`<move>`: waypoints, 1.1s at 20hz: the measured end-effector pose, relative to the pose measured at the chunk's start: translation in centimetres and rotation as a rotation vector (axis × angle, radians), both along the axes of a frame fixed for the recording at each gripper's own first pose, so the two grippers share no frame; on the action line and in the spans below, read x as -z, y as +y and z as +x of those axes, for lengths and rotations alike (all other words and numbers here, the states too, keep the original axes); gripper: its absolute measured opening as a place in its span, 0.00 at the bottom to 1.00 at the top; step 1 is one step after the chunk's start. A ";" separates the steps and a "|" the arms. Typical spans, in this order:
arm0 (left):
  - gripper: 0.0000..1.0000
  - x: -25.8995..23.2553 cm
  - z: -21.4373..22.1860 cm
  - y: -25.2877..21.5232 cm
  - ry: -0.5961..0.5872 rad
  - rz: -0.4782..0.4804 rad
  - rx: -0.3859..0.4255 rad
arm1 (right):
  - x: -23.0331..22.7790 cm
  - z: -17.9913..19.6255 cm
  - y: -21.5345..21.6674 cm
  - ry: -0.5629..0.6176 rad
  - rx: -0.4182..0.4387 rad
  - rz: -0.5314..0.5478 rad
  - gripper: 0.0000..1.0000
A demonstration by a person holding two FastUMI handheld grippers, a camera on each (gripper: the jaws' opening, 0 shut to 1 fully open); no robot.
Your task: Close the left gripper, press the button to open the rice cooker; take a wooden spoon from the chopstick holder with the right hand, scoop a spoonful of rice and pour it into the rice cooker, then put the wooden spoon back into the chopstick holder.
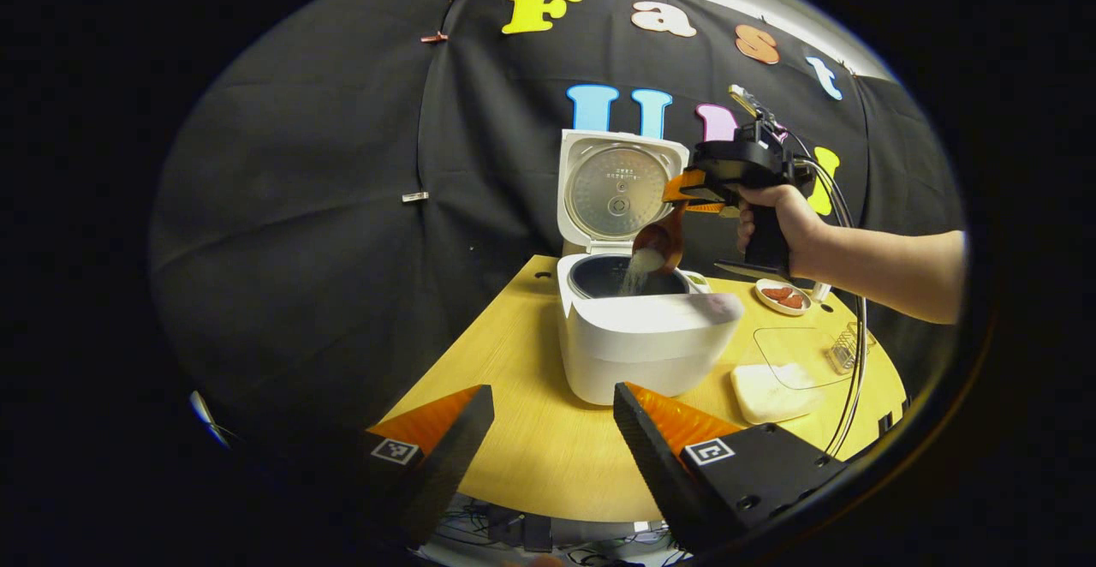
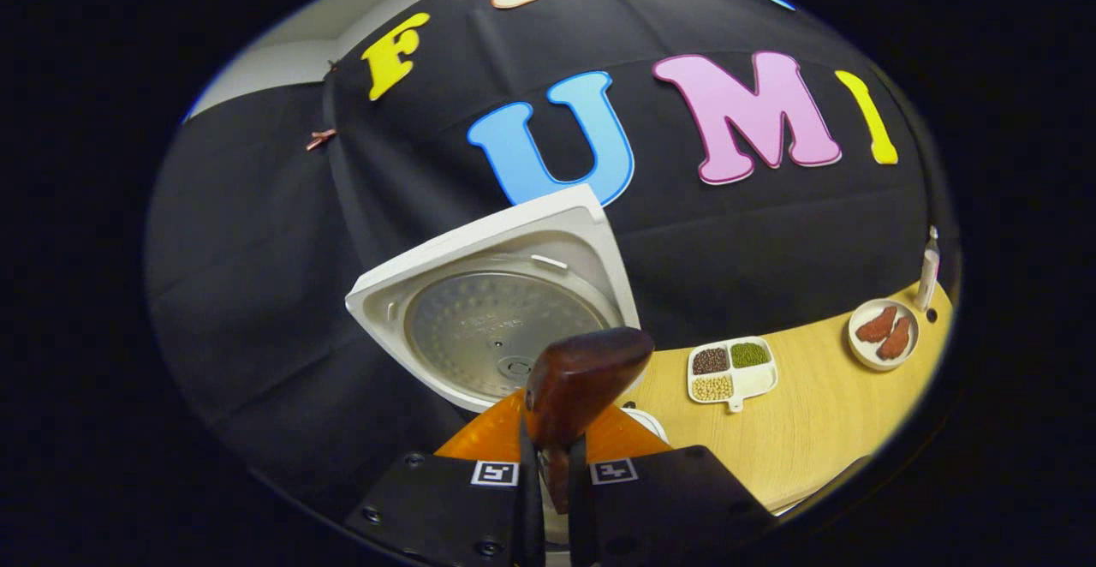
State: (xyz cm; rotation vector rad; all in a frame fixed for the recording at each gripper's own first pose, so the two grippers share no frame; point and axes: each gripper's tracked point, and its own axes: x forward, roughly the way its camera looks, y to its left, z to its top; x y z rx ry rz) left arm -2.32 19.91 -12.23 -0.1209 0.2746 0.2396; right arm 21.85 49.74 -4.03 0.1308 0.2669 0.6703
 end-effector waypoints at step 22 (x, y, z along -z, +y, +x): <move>0.96 0.7 -1.5 -0.7 -0.011 -0.041 -0.025 | -0.3 -4.6 2.5 -0.301 -0.215 -0.236 0.12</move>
